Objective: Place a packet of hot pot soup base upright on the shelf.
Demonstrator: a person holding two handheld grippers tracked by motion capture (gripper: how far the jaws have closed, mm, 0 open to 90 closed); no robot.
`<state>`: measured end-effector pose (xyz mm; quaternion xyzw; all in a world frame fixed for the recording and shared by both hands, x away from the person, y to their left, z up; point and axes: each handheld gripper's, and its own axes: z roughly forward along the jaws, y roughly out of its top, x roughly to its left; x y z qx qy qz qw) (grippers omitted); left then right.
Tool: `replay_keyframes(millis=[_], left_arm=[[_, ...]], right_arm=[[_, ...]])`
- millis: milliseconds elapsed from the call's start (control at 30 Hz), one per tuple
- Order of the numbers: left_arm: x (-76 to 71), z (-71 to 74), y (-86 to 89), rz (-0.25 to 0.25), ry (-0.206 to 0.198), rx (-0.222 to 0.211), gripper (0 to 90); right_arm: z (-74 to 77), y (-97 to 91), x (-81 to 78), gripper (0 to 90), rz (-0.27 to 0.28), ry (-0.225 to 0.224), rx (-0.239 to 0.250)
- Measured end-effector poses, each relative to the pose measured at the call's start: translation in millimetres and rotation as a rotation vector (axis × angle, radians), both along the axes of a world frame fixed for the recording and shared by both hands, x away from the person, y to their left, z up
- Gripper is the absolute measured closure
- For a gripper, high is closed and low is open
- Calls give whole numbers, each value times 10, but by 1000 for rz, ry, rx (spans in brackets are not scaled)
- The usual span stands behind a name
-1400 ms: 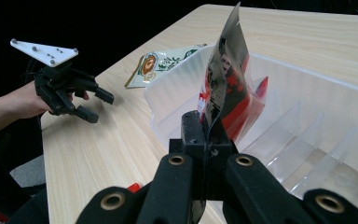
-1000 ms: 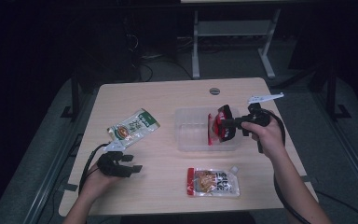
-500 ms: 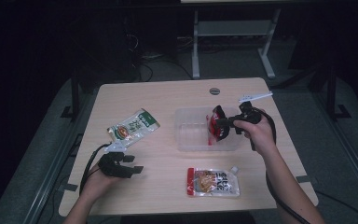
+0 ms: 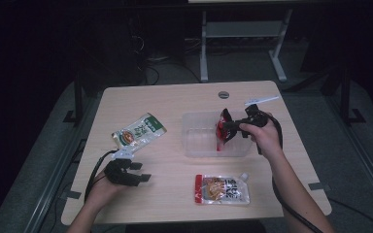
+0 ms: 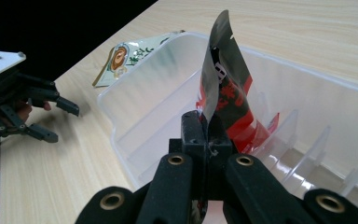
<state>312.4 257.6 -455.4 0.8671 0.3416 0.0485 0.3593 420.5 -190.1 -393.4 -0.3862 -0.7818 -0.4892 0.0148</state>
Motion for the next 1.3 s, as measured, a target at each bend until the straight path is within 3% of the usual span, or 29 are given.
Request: replay_keyframes(millis=[300,533,733,767,900,1300], left_arm=[[0,-18,-39,-4,10,1,356],[1,-29,-58,-10,16,2,356],[1,-20,-39,-5,11,-4,356],[1,-20,-36,-2,11,-6,356],[-6,-14,-32,-3,13,-5,356],[-8,-18,-18,0,18,-6,351]], right_arm=[[-47,24,92,899,-30,-2,-35],[-62,37,120,882,-37,0,-34],[-3,61,87,664,-10,14,-19],[30,67,67,595,-6,19,-19],[107,57,17,494,0,12,-31],[257,-94,-157,359,-10,-54,-63]])
